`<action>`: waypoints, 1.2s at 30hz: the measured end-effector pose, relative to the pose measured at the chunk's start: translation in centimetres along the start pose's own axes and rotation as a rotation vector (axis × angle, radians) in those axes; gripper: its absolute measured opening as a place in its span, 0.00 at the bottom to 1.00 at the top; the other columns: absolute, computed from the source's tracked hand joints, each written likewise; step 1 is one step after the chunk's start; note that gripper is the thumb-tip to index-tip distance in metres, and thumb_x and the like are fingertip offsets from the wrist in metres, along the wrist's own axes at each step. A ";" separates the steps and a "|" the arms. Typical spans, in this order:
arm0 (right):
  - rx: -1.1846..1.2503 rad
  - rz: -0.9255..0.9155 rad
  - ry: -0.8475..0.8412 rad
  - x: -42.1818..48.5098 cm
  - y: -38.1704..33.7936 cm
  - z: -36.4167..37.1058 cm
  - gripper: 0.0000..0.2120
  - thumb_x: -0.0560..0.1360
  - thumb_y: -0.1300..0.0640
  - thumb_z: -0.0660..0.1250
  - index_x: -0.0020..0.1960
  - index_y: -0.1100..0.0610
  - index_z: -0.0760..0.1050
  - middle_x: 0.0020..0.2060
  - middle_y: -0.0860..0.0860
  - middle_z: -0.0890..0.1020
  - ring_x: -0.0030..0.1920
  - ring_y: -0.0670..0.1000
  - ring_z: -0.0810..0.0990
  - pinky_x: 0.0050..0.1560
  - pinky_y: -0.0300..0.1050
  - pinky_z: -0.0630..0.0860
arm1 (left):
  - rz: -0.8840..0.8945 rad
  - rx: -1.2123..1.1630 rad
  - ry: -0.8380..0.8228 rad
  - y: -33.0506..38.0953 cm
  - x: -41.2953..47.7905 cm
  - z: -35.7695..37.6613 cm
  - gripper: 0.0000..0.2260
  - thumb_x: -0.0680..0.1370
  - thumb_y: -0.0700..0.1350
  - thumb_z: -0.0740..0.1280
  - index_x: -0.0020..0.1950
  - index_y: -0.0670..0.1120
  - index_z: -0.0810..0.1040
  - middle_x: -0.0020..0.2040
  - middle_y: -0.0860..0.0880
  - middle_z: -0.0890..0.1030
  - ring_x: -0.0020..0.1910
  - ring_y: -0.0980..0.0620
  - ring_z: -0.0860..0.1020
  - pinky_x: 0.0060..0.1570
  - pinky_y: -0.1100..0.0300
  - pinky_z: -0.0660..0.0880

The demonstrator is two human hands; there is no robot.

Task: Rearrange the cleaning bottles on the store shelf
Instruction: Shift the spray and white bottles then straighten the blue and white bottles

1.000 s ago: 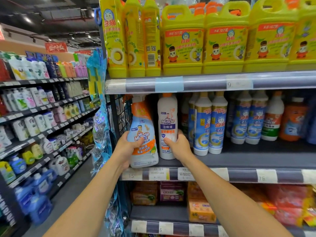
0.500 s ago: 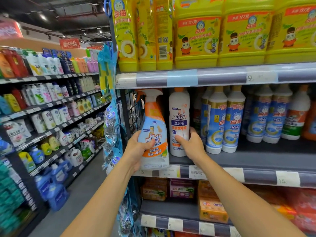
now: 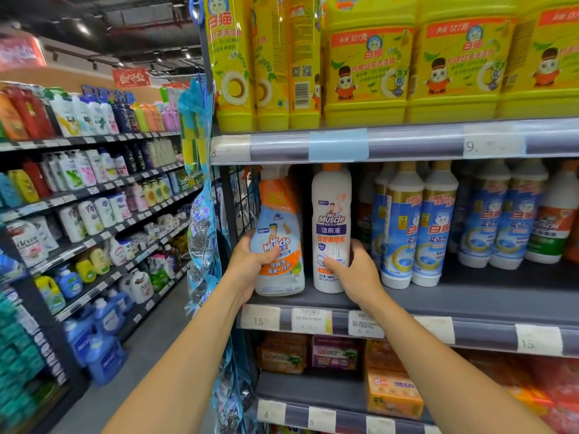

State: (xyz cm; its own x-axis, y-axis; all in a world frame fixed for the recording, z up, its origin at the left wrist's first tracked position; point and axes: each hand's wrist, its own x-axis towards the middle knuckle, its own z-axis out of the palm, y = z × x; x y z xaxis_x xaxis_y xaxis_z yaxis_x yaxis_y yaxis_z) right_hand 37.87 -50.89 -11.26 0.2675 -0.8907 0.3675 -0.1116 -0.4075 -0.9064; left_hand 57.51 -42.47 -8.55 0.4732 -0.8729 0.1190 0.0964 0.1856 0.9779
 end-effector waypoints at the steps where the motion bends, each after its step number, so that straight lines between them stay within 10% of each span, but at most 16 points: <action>1: -0.002 0.001 0.000 0.0 0.0 0.0 0.22 0.70 0.56 0.75 0.61 0.51 0.71 0.55 0.49 0.80 0.53 0.48 0.79 0.54 0.47 0.77 | 0.008 0.018 0.007 -0.1 0.2 0.0 0.21 0.72 0.33 0.73 0.63 0.45 0.74 0.55 0.41 0.83 0.52 0.43 0.83 0.53 0.45 0.79; 7: 0.009 0.002 0.032 -0.2 -0.2 -0.2 0.26 0.68 0.58 0.76 0.63 0.53 0.71 0.51 0.46 0.79 0.49 0.45 0.78 0.48 0.38 0.74 | 0.031 0.034 0.012 -0.6 0.6 -0.4 0.23 0.71 0.32 0.73 0.63 0.46 0.74 0.54 0.43 0.83 0.51 0.46 0.83 0.48 0.51 0.80; 25: -0.112 0.085 0.015 -0.2 -0.3 -0.5 0.27 0.69 0.60 0.75 0.65 0.57 0.69 0.60 0.55 0.80 0.58 0.55 0.79 0.59 0.53 0.76 | 0.194 0.445 0.143 -1.5 -1.2 0.2 0.17 0.75 0.42 0.72 0.61 0.46 0.69 0.57 0.45 0.79 0.56 0.48 0.79 0.55 0.54 0.76; 36: -0.288 0.155 -0.186 -0.5 0.2 -3.0 0.27 0.66 0.53 0.78 0.60 0.54 0.71 0.48 0.46 0.81 0.46 0.44 0.81 0.45 0.40 0.78 | 0.303 0.813 0.464 -4.2 -4.6 4.3 0.56 0.59 0.53 0.82 0.76 0.52 0.47 0.71 0.39 0.62 0.69 0.39 0.64 0.66 0.42 0.69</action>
State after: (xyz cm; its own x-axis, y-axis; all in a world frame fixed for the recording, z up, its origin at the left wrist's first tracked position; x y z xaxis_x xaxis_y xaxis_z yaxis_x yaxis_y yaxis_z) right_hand 34.87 -51.13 -11.00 0.3927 -0.9052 0.1625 -0.4221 -0.3344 -0.8427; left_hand 51.18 -41.14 -12.47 0.6924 -0.5434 0.4746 -0.6349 -0.1465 0.7586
